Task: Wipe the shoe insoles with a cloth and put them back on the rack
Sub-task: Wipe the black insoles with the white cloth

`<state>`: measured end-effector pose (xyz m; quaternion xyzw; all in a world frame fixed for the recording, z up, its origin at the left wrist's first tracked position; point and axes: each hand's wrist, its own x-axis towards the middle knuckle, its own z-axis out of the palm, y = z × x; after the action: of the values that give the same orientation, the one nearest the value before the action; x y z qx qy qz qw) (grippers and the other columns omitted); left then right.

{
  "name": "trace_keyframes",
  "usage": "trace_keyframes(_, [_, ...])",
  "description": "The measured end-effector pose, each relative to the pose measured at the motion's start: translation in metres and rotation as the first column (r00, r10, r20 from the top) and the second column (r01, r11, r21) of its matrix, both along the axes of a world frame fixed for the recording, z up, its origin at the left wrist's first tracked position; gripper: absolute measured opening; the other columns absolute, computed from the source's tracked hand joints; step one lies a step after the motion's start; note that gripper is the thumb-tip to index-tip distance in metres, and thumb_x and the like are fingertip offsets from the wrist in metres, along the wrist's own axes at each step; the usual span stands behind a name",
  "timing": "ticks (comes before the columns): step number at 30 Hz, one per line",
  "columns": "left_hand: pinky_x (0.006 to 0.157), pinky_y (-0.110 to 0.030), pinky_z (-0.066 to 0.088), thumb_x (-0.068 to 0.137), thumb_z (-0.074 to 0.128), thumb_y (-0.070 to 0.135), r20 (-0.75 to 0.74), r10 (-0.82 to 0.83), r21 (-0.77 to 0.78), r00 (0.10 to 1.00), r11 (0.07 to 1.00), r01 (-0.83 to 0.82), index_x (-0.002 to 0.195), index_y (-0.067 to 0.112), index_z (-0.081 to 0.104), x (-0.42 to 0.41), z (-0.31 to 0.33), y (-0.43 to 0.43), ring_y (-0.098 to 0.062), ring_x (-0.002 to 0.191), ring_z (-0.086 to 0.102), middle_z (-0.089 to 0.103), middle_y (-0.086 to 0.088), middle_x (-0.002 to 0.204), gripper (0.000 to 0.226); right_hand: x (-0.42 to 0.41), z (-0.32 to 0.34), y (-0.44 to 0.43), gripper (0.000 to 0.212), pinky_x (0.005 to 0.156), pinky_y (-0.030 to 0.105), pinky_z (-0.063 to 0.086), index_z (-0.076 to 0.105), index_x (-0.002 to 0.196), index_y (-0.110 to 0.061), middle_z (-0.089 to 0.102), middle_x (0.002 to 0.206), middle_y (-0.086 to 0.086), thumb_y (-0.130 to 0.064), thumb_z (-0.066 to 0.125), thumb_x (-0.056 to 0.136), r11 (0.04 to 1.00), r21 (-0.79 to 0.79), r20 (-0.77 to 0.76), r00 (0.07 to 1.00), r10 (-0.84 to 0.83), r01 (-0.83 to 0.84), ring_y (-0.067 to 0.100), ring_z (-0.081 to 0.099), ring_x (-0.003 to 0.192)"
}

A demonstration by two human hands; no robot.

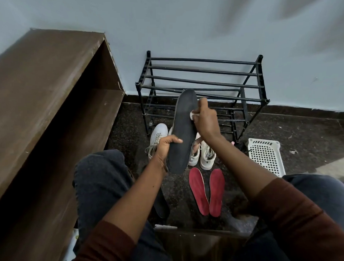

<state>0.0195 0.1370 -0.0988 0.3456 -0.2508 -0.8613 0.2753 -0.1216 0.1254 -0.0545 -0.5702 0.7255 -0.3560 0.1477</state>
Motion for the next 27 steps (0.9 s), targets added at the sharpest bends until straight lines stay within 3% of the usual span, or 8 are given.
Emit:
trace_keyframes(2, [0.067, -0.033, 0.048, 0.054, 0.065, 0.015, 0.052, 0.027, 0.018, 0.998, 0.999, -0.028, 0.112, -0.016, 0.048, 0.002, -0.006, -0.002, -0.031, 0.070, 0.054, 0.058, -0.020, 0.086, 0.068, -0.009, 0.003, -0.006, 0.030, 0.069, 0.045, 0.052, 0.041, 0.107, -0.002, 0.065, 0.097, 0.020, 0.006, 0.050, 0.080, 1.000, 0.004, 0.053, 0.999, -0.013, 0.013, 0.036, 0.063, 0.084])
trace_keyframes(5, [0.079, -0.036, 0.050, 0.051, 0.072, 0.017, 0.018, 0.067, 0.075, 0.998, 0.995, -0.068, 0.129, -0.012, 0.044, 0.005, -0.009, -0.003, -0.034, 0.086, 0.054, 0.053, -0.022, 0.111, 0.088, -0.008, -0.001, -0.003, 0.030, 0.073, 0.045, 0.053, 0.043, 0.107, -0.003, 0.067, 0.098, 0.017, 0.006, 0.053, 0.080, 1.000, 0.003, 0.069, 0.998, -0.002, 0.002, 0.034, 0.064, 0.086])
trace_keyframes(9, [0.086, -0.038, 0.051, 0.074, 0.063, 0.027, -0.104, 0.112, 0.105, 0.988, 0.989, -0.101, 0.107, 0.000, 0.067, 0.001, -0.003, -0.001, -0.030, 0.090, 0.064, 0.066, -0.018, 0.106, 0.043, 0.009, -0.010, 0.023, 0.032, 0.075, 0.045, 0.052, 0.044, 0.112, -0.001, 0.068, 0.100, 0.017, 0.002, 0.057, 0.082, 0.997, 0.016, 0.039, 0.997, 0.071, -0.072, 0.035, 0.065, 0.088])
trace_keyframes(11, [0.087, -0.036, 0.051, 0.084, 0.052, 0.033, -0.128, 0.154, 0.086, 0.980, 0.986, -0.144, 0.097, 0.004, 0.073, 0.001, -0.005, -0.002, -0.027, 0.089, 0.067, 0.070, -0.013, 0.099, 0.038, 0.024, -0.014, 0.042, 0.031, 0.075, 0.044, 0.051, 0.045, 0.113, -0.002, 0.068, 0.101, 0.017, -0.001, 0.056, 0.085, 0.988, 0.049, 0.033, 0.989, 0.147, -0.149, 0.035, 0.065, 0.089])
trace_keyframes(13, [0.088, -0.038, 0.052, 0.086, 0.050, 0.038, -0.143, 0.190, 0.121, 0.971, 0.978, -0.173, 0.101, 0.001, 0.071, 0.001, -0.008, -0.005, -0.028, 0.091, 0.066, 0.069, -0.016, 0.101, 0.044, 0.041, -0.020, 0.063, 0.030, 0.075, 0.044, 0.051, 0.043, 0.114, -0.009, 0.068, 0.104, 0.015, -0.005, 0.055, 0.087, 0.966, 0.077, 0.033, 0.969, 0.246, -0.247, 0.035, 0.064, 0.091])
trace_keyframes(19, [0.095, -0.045, 0.048, 0.089, 0.041, 0.057, -0.182, 0.186, 0.241, 0.966, 0.960, -0.139, 0.134, -0.005, 0.042, 0.010, -0.009, -0.008, -0.035, 0.108, 0.062, 0.041, -0.027, 0.141, 0.077, 0.064, -0.030, 0.104, 0.039, 0.076, 0.046, 0.053, 0.029, 0.109, -0.029, 0.068, 0.109, 0.011, -0.009, 0.055, 0.088, 0.926, 0.068, 0.094, 0.926, 0.365, -0.372, 0.032, 0.066, 0.094])
trace_keyframes(23, [0.106, -0.048, 0.039, 0.093, 0.033, 0.056, -0.155, 0.205, 0.233, 0.966, 0.958, -0.166, 0.127, -0.003, 0.052, 0.009, -0.007, -0.009, -0.038, 0.102, 0.064, 0.059, -0.030, 0.119, 0.071, 0.057, -0.027, 0.095, 0.035, 0.073, 0.048, 0.053, 0.030, 0.111, -0.025, 0.065, 0.108, 0.017, -0.009, 0.052, 0.090, 0.931, 0.034, 0.036, 0.932, 0.362, -0.363, 0.037, 0.064, 0.093])
trace_keyframes(27, [0.093, -0.038, 0.049, 0.098, 0.031, 0.044, -0.129, 0.244, 0.137, 0.961, 0.964, -0.226, 0.093, 0.003, 0.075, 0.004, -0.003, -0.009, -0.027, 0.088, 0.069, 0.072, -0.014, 0.096, 0.061, 0.046, -0.020, 0.065, 0.025, 0.075, 0.047, 0.048, 0.041, 0.117, -0.007, 0.063, 0.104, 0.022, -0.006, 0.046, 0.092, 0.974, 0.024, -0.017, 0.974, 0.226, -0.225, 0.039, 0.058, 0.096])
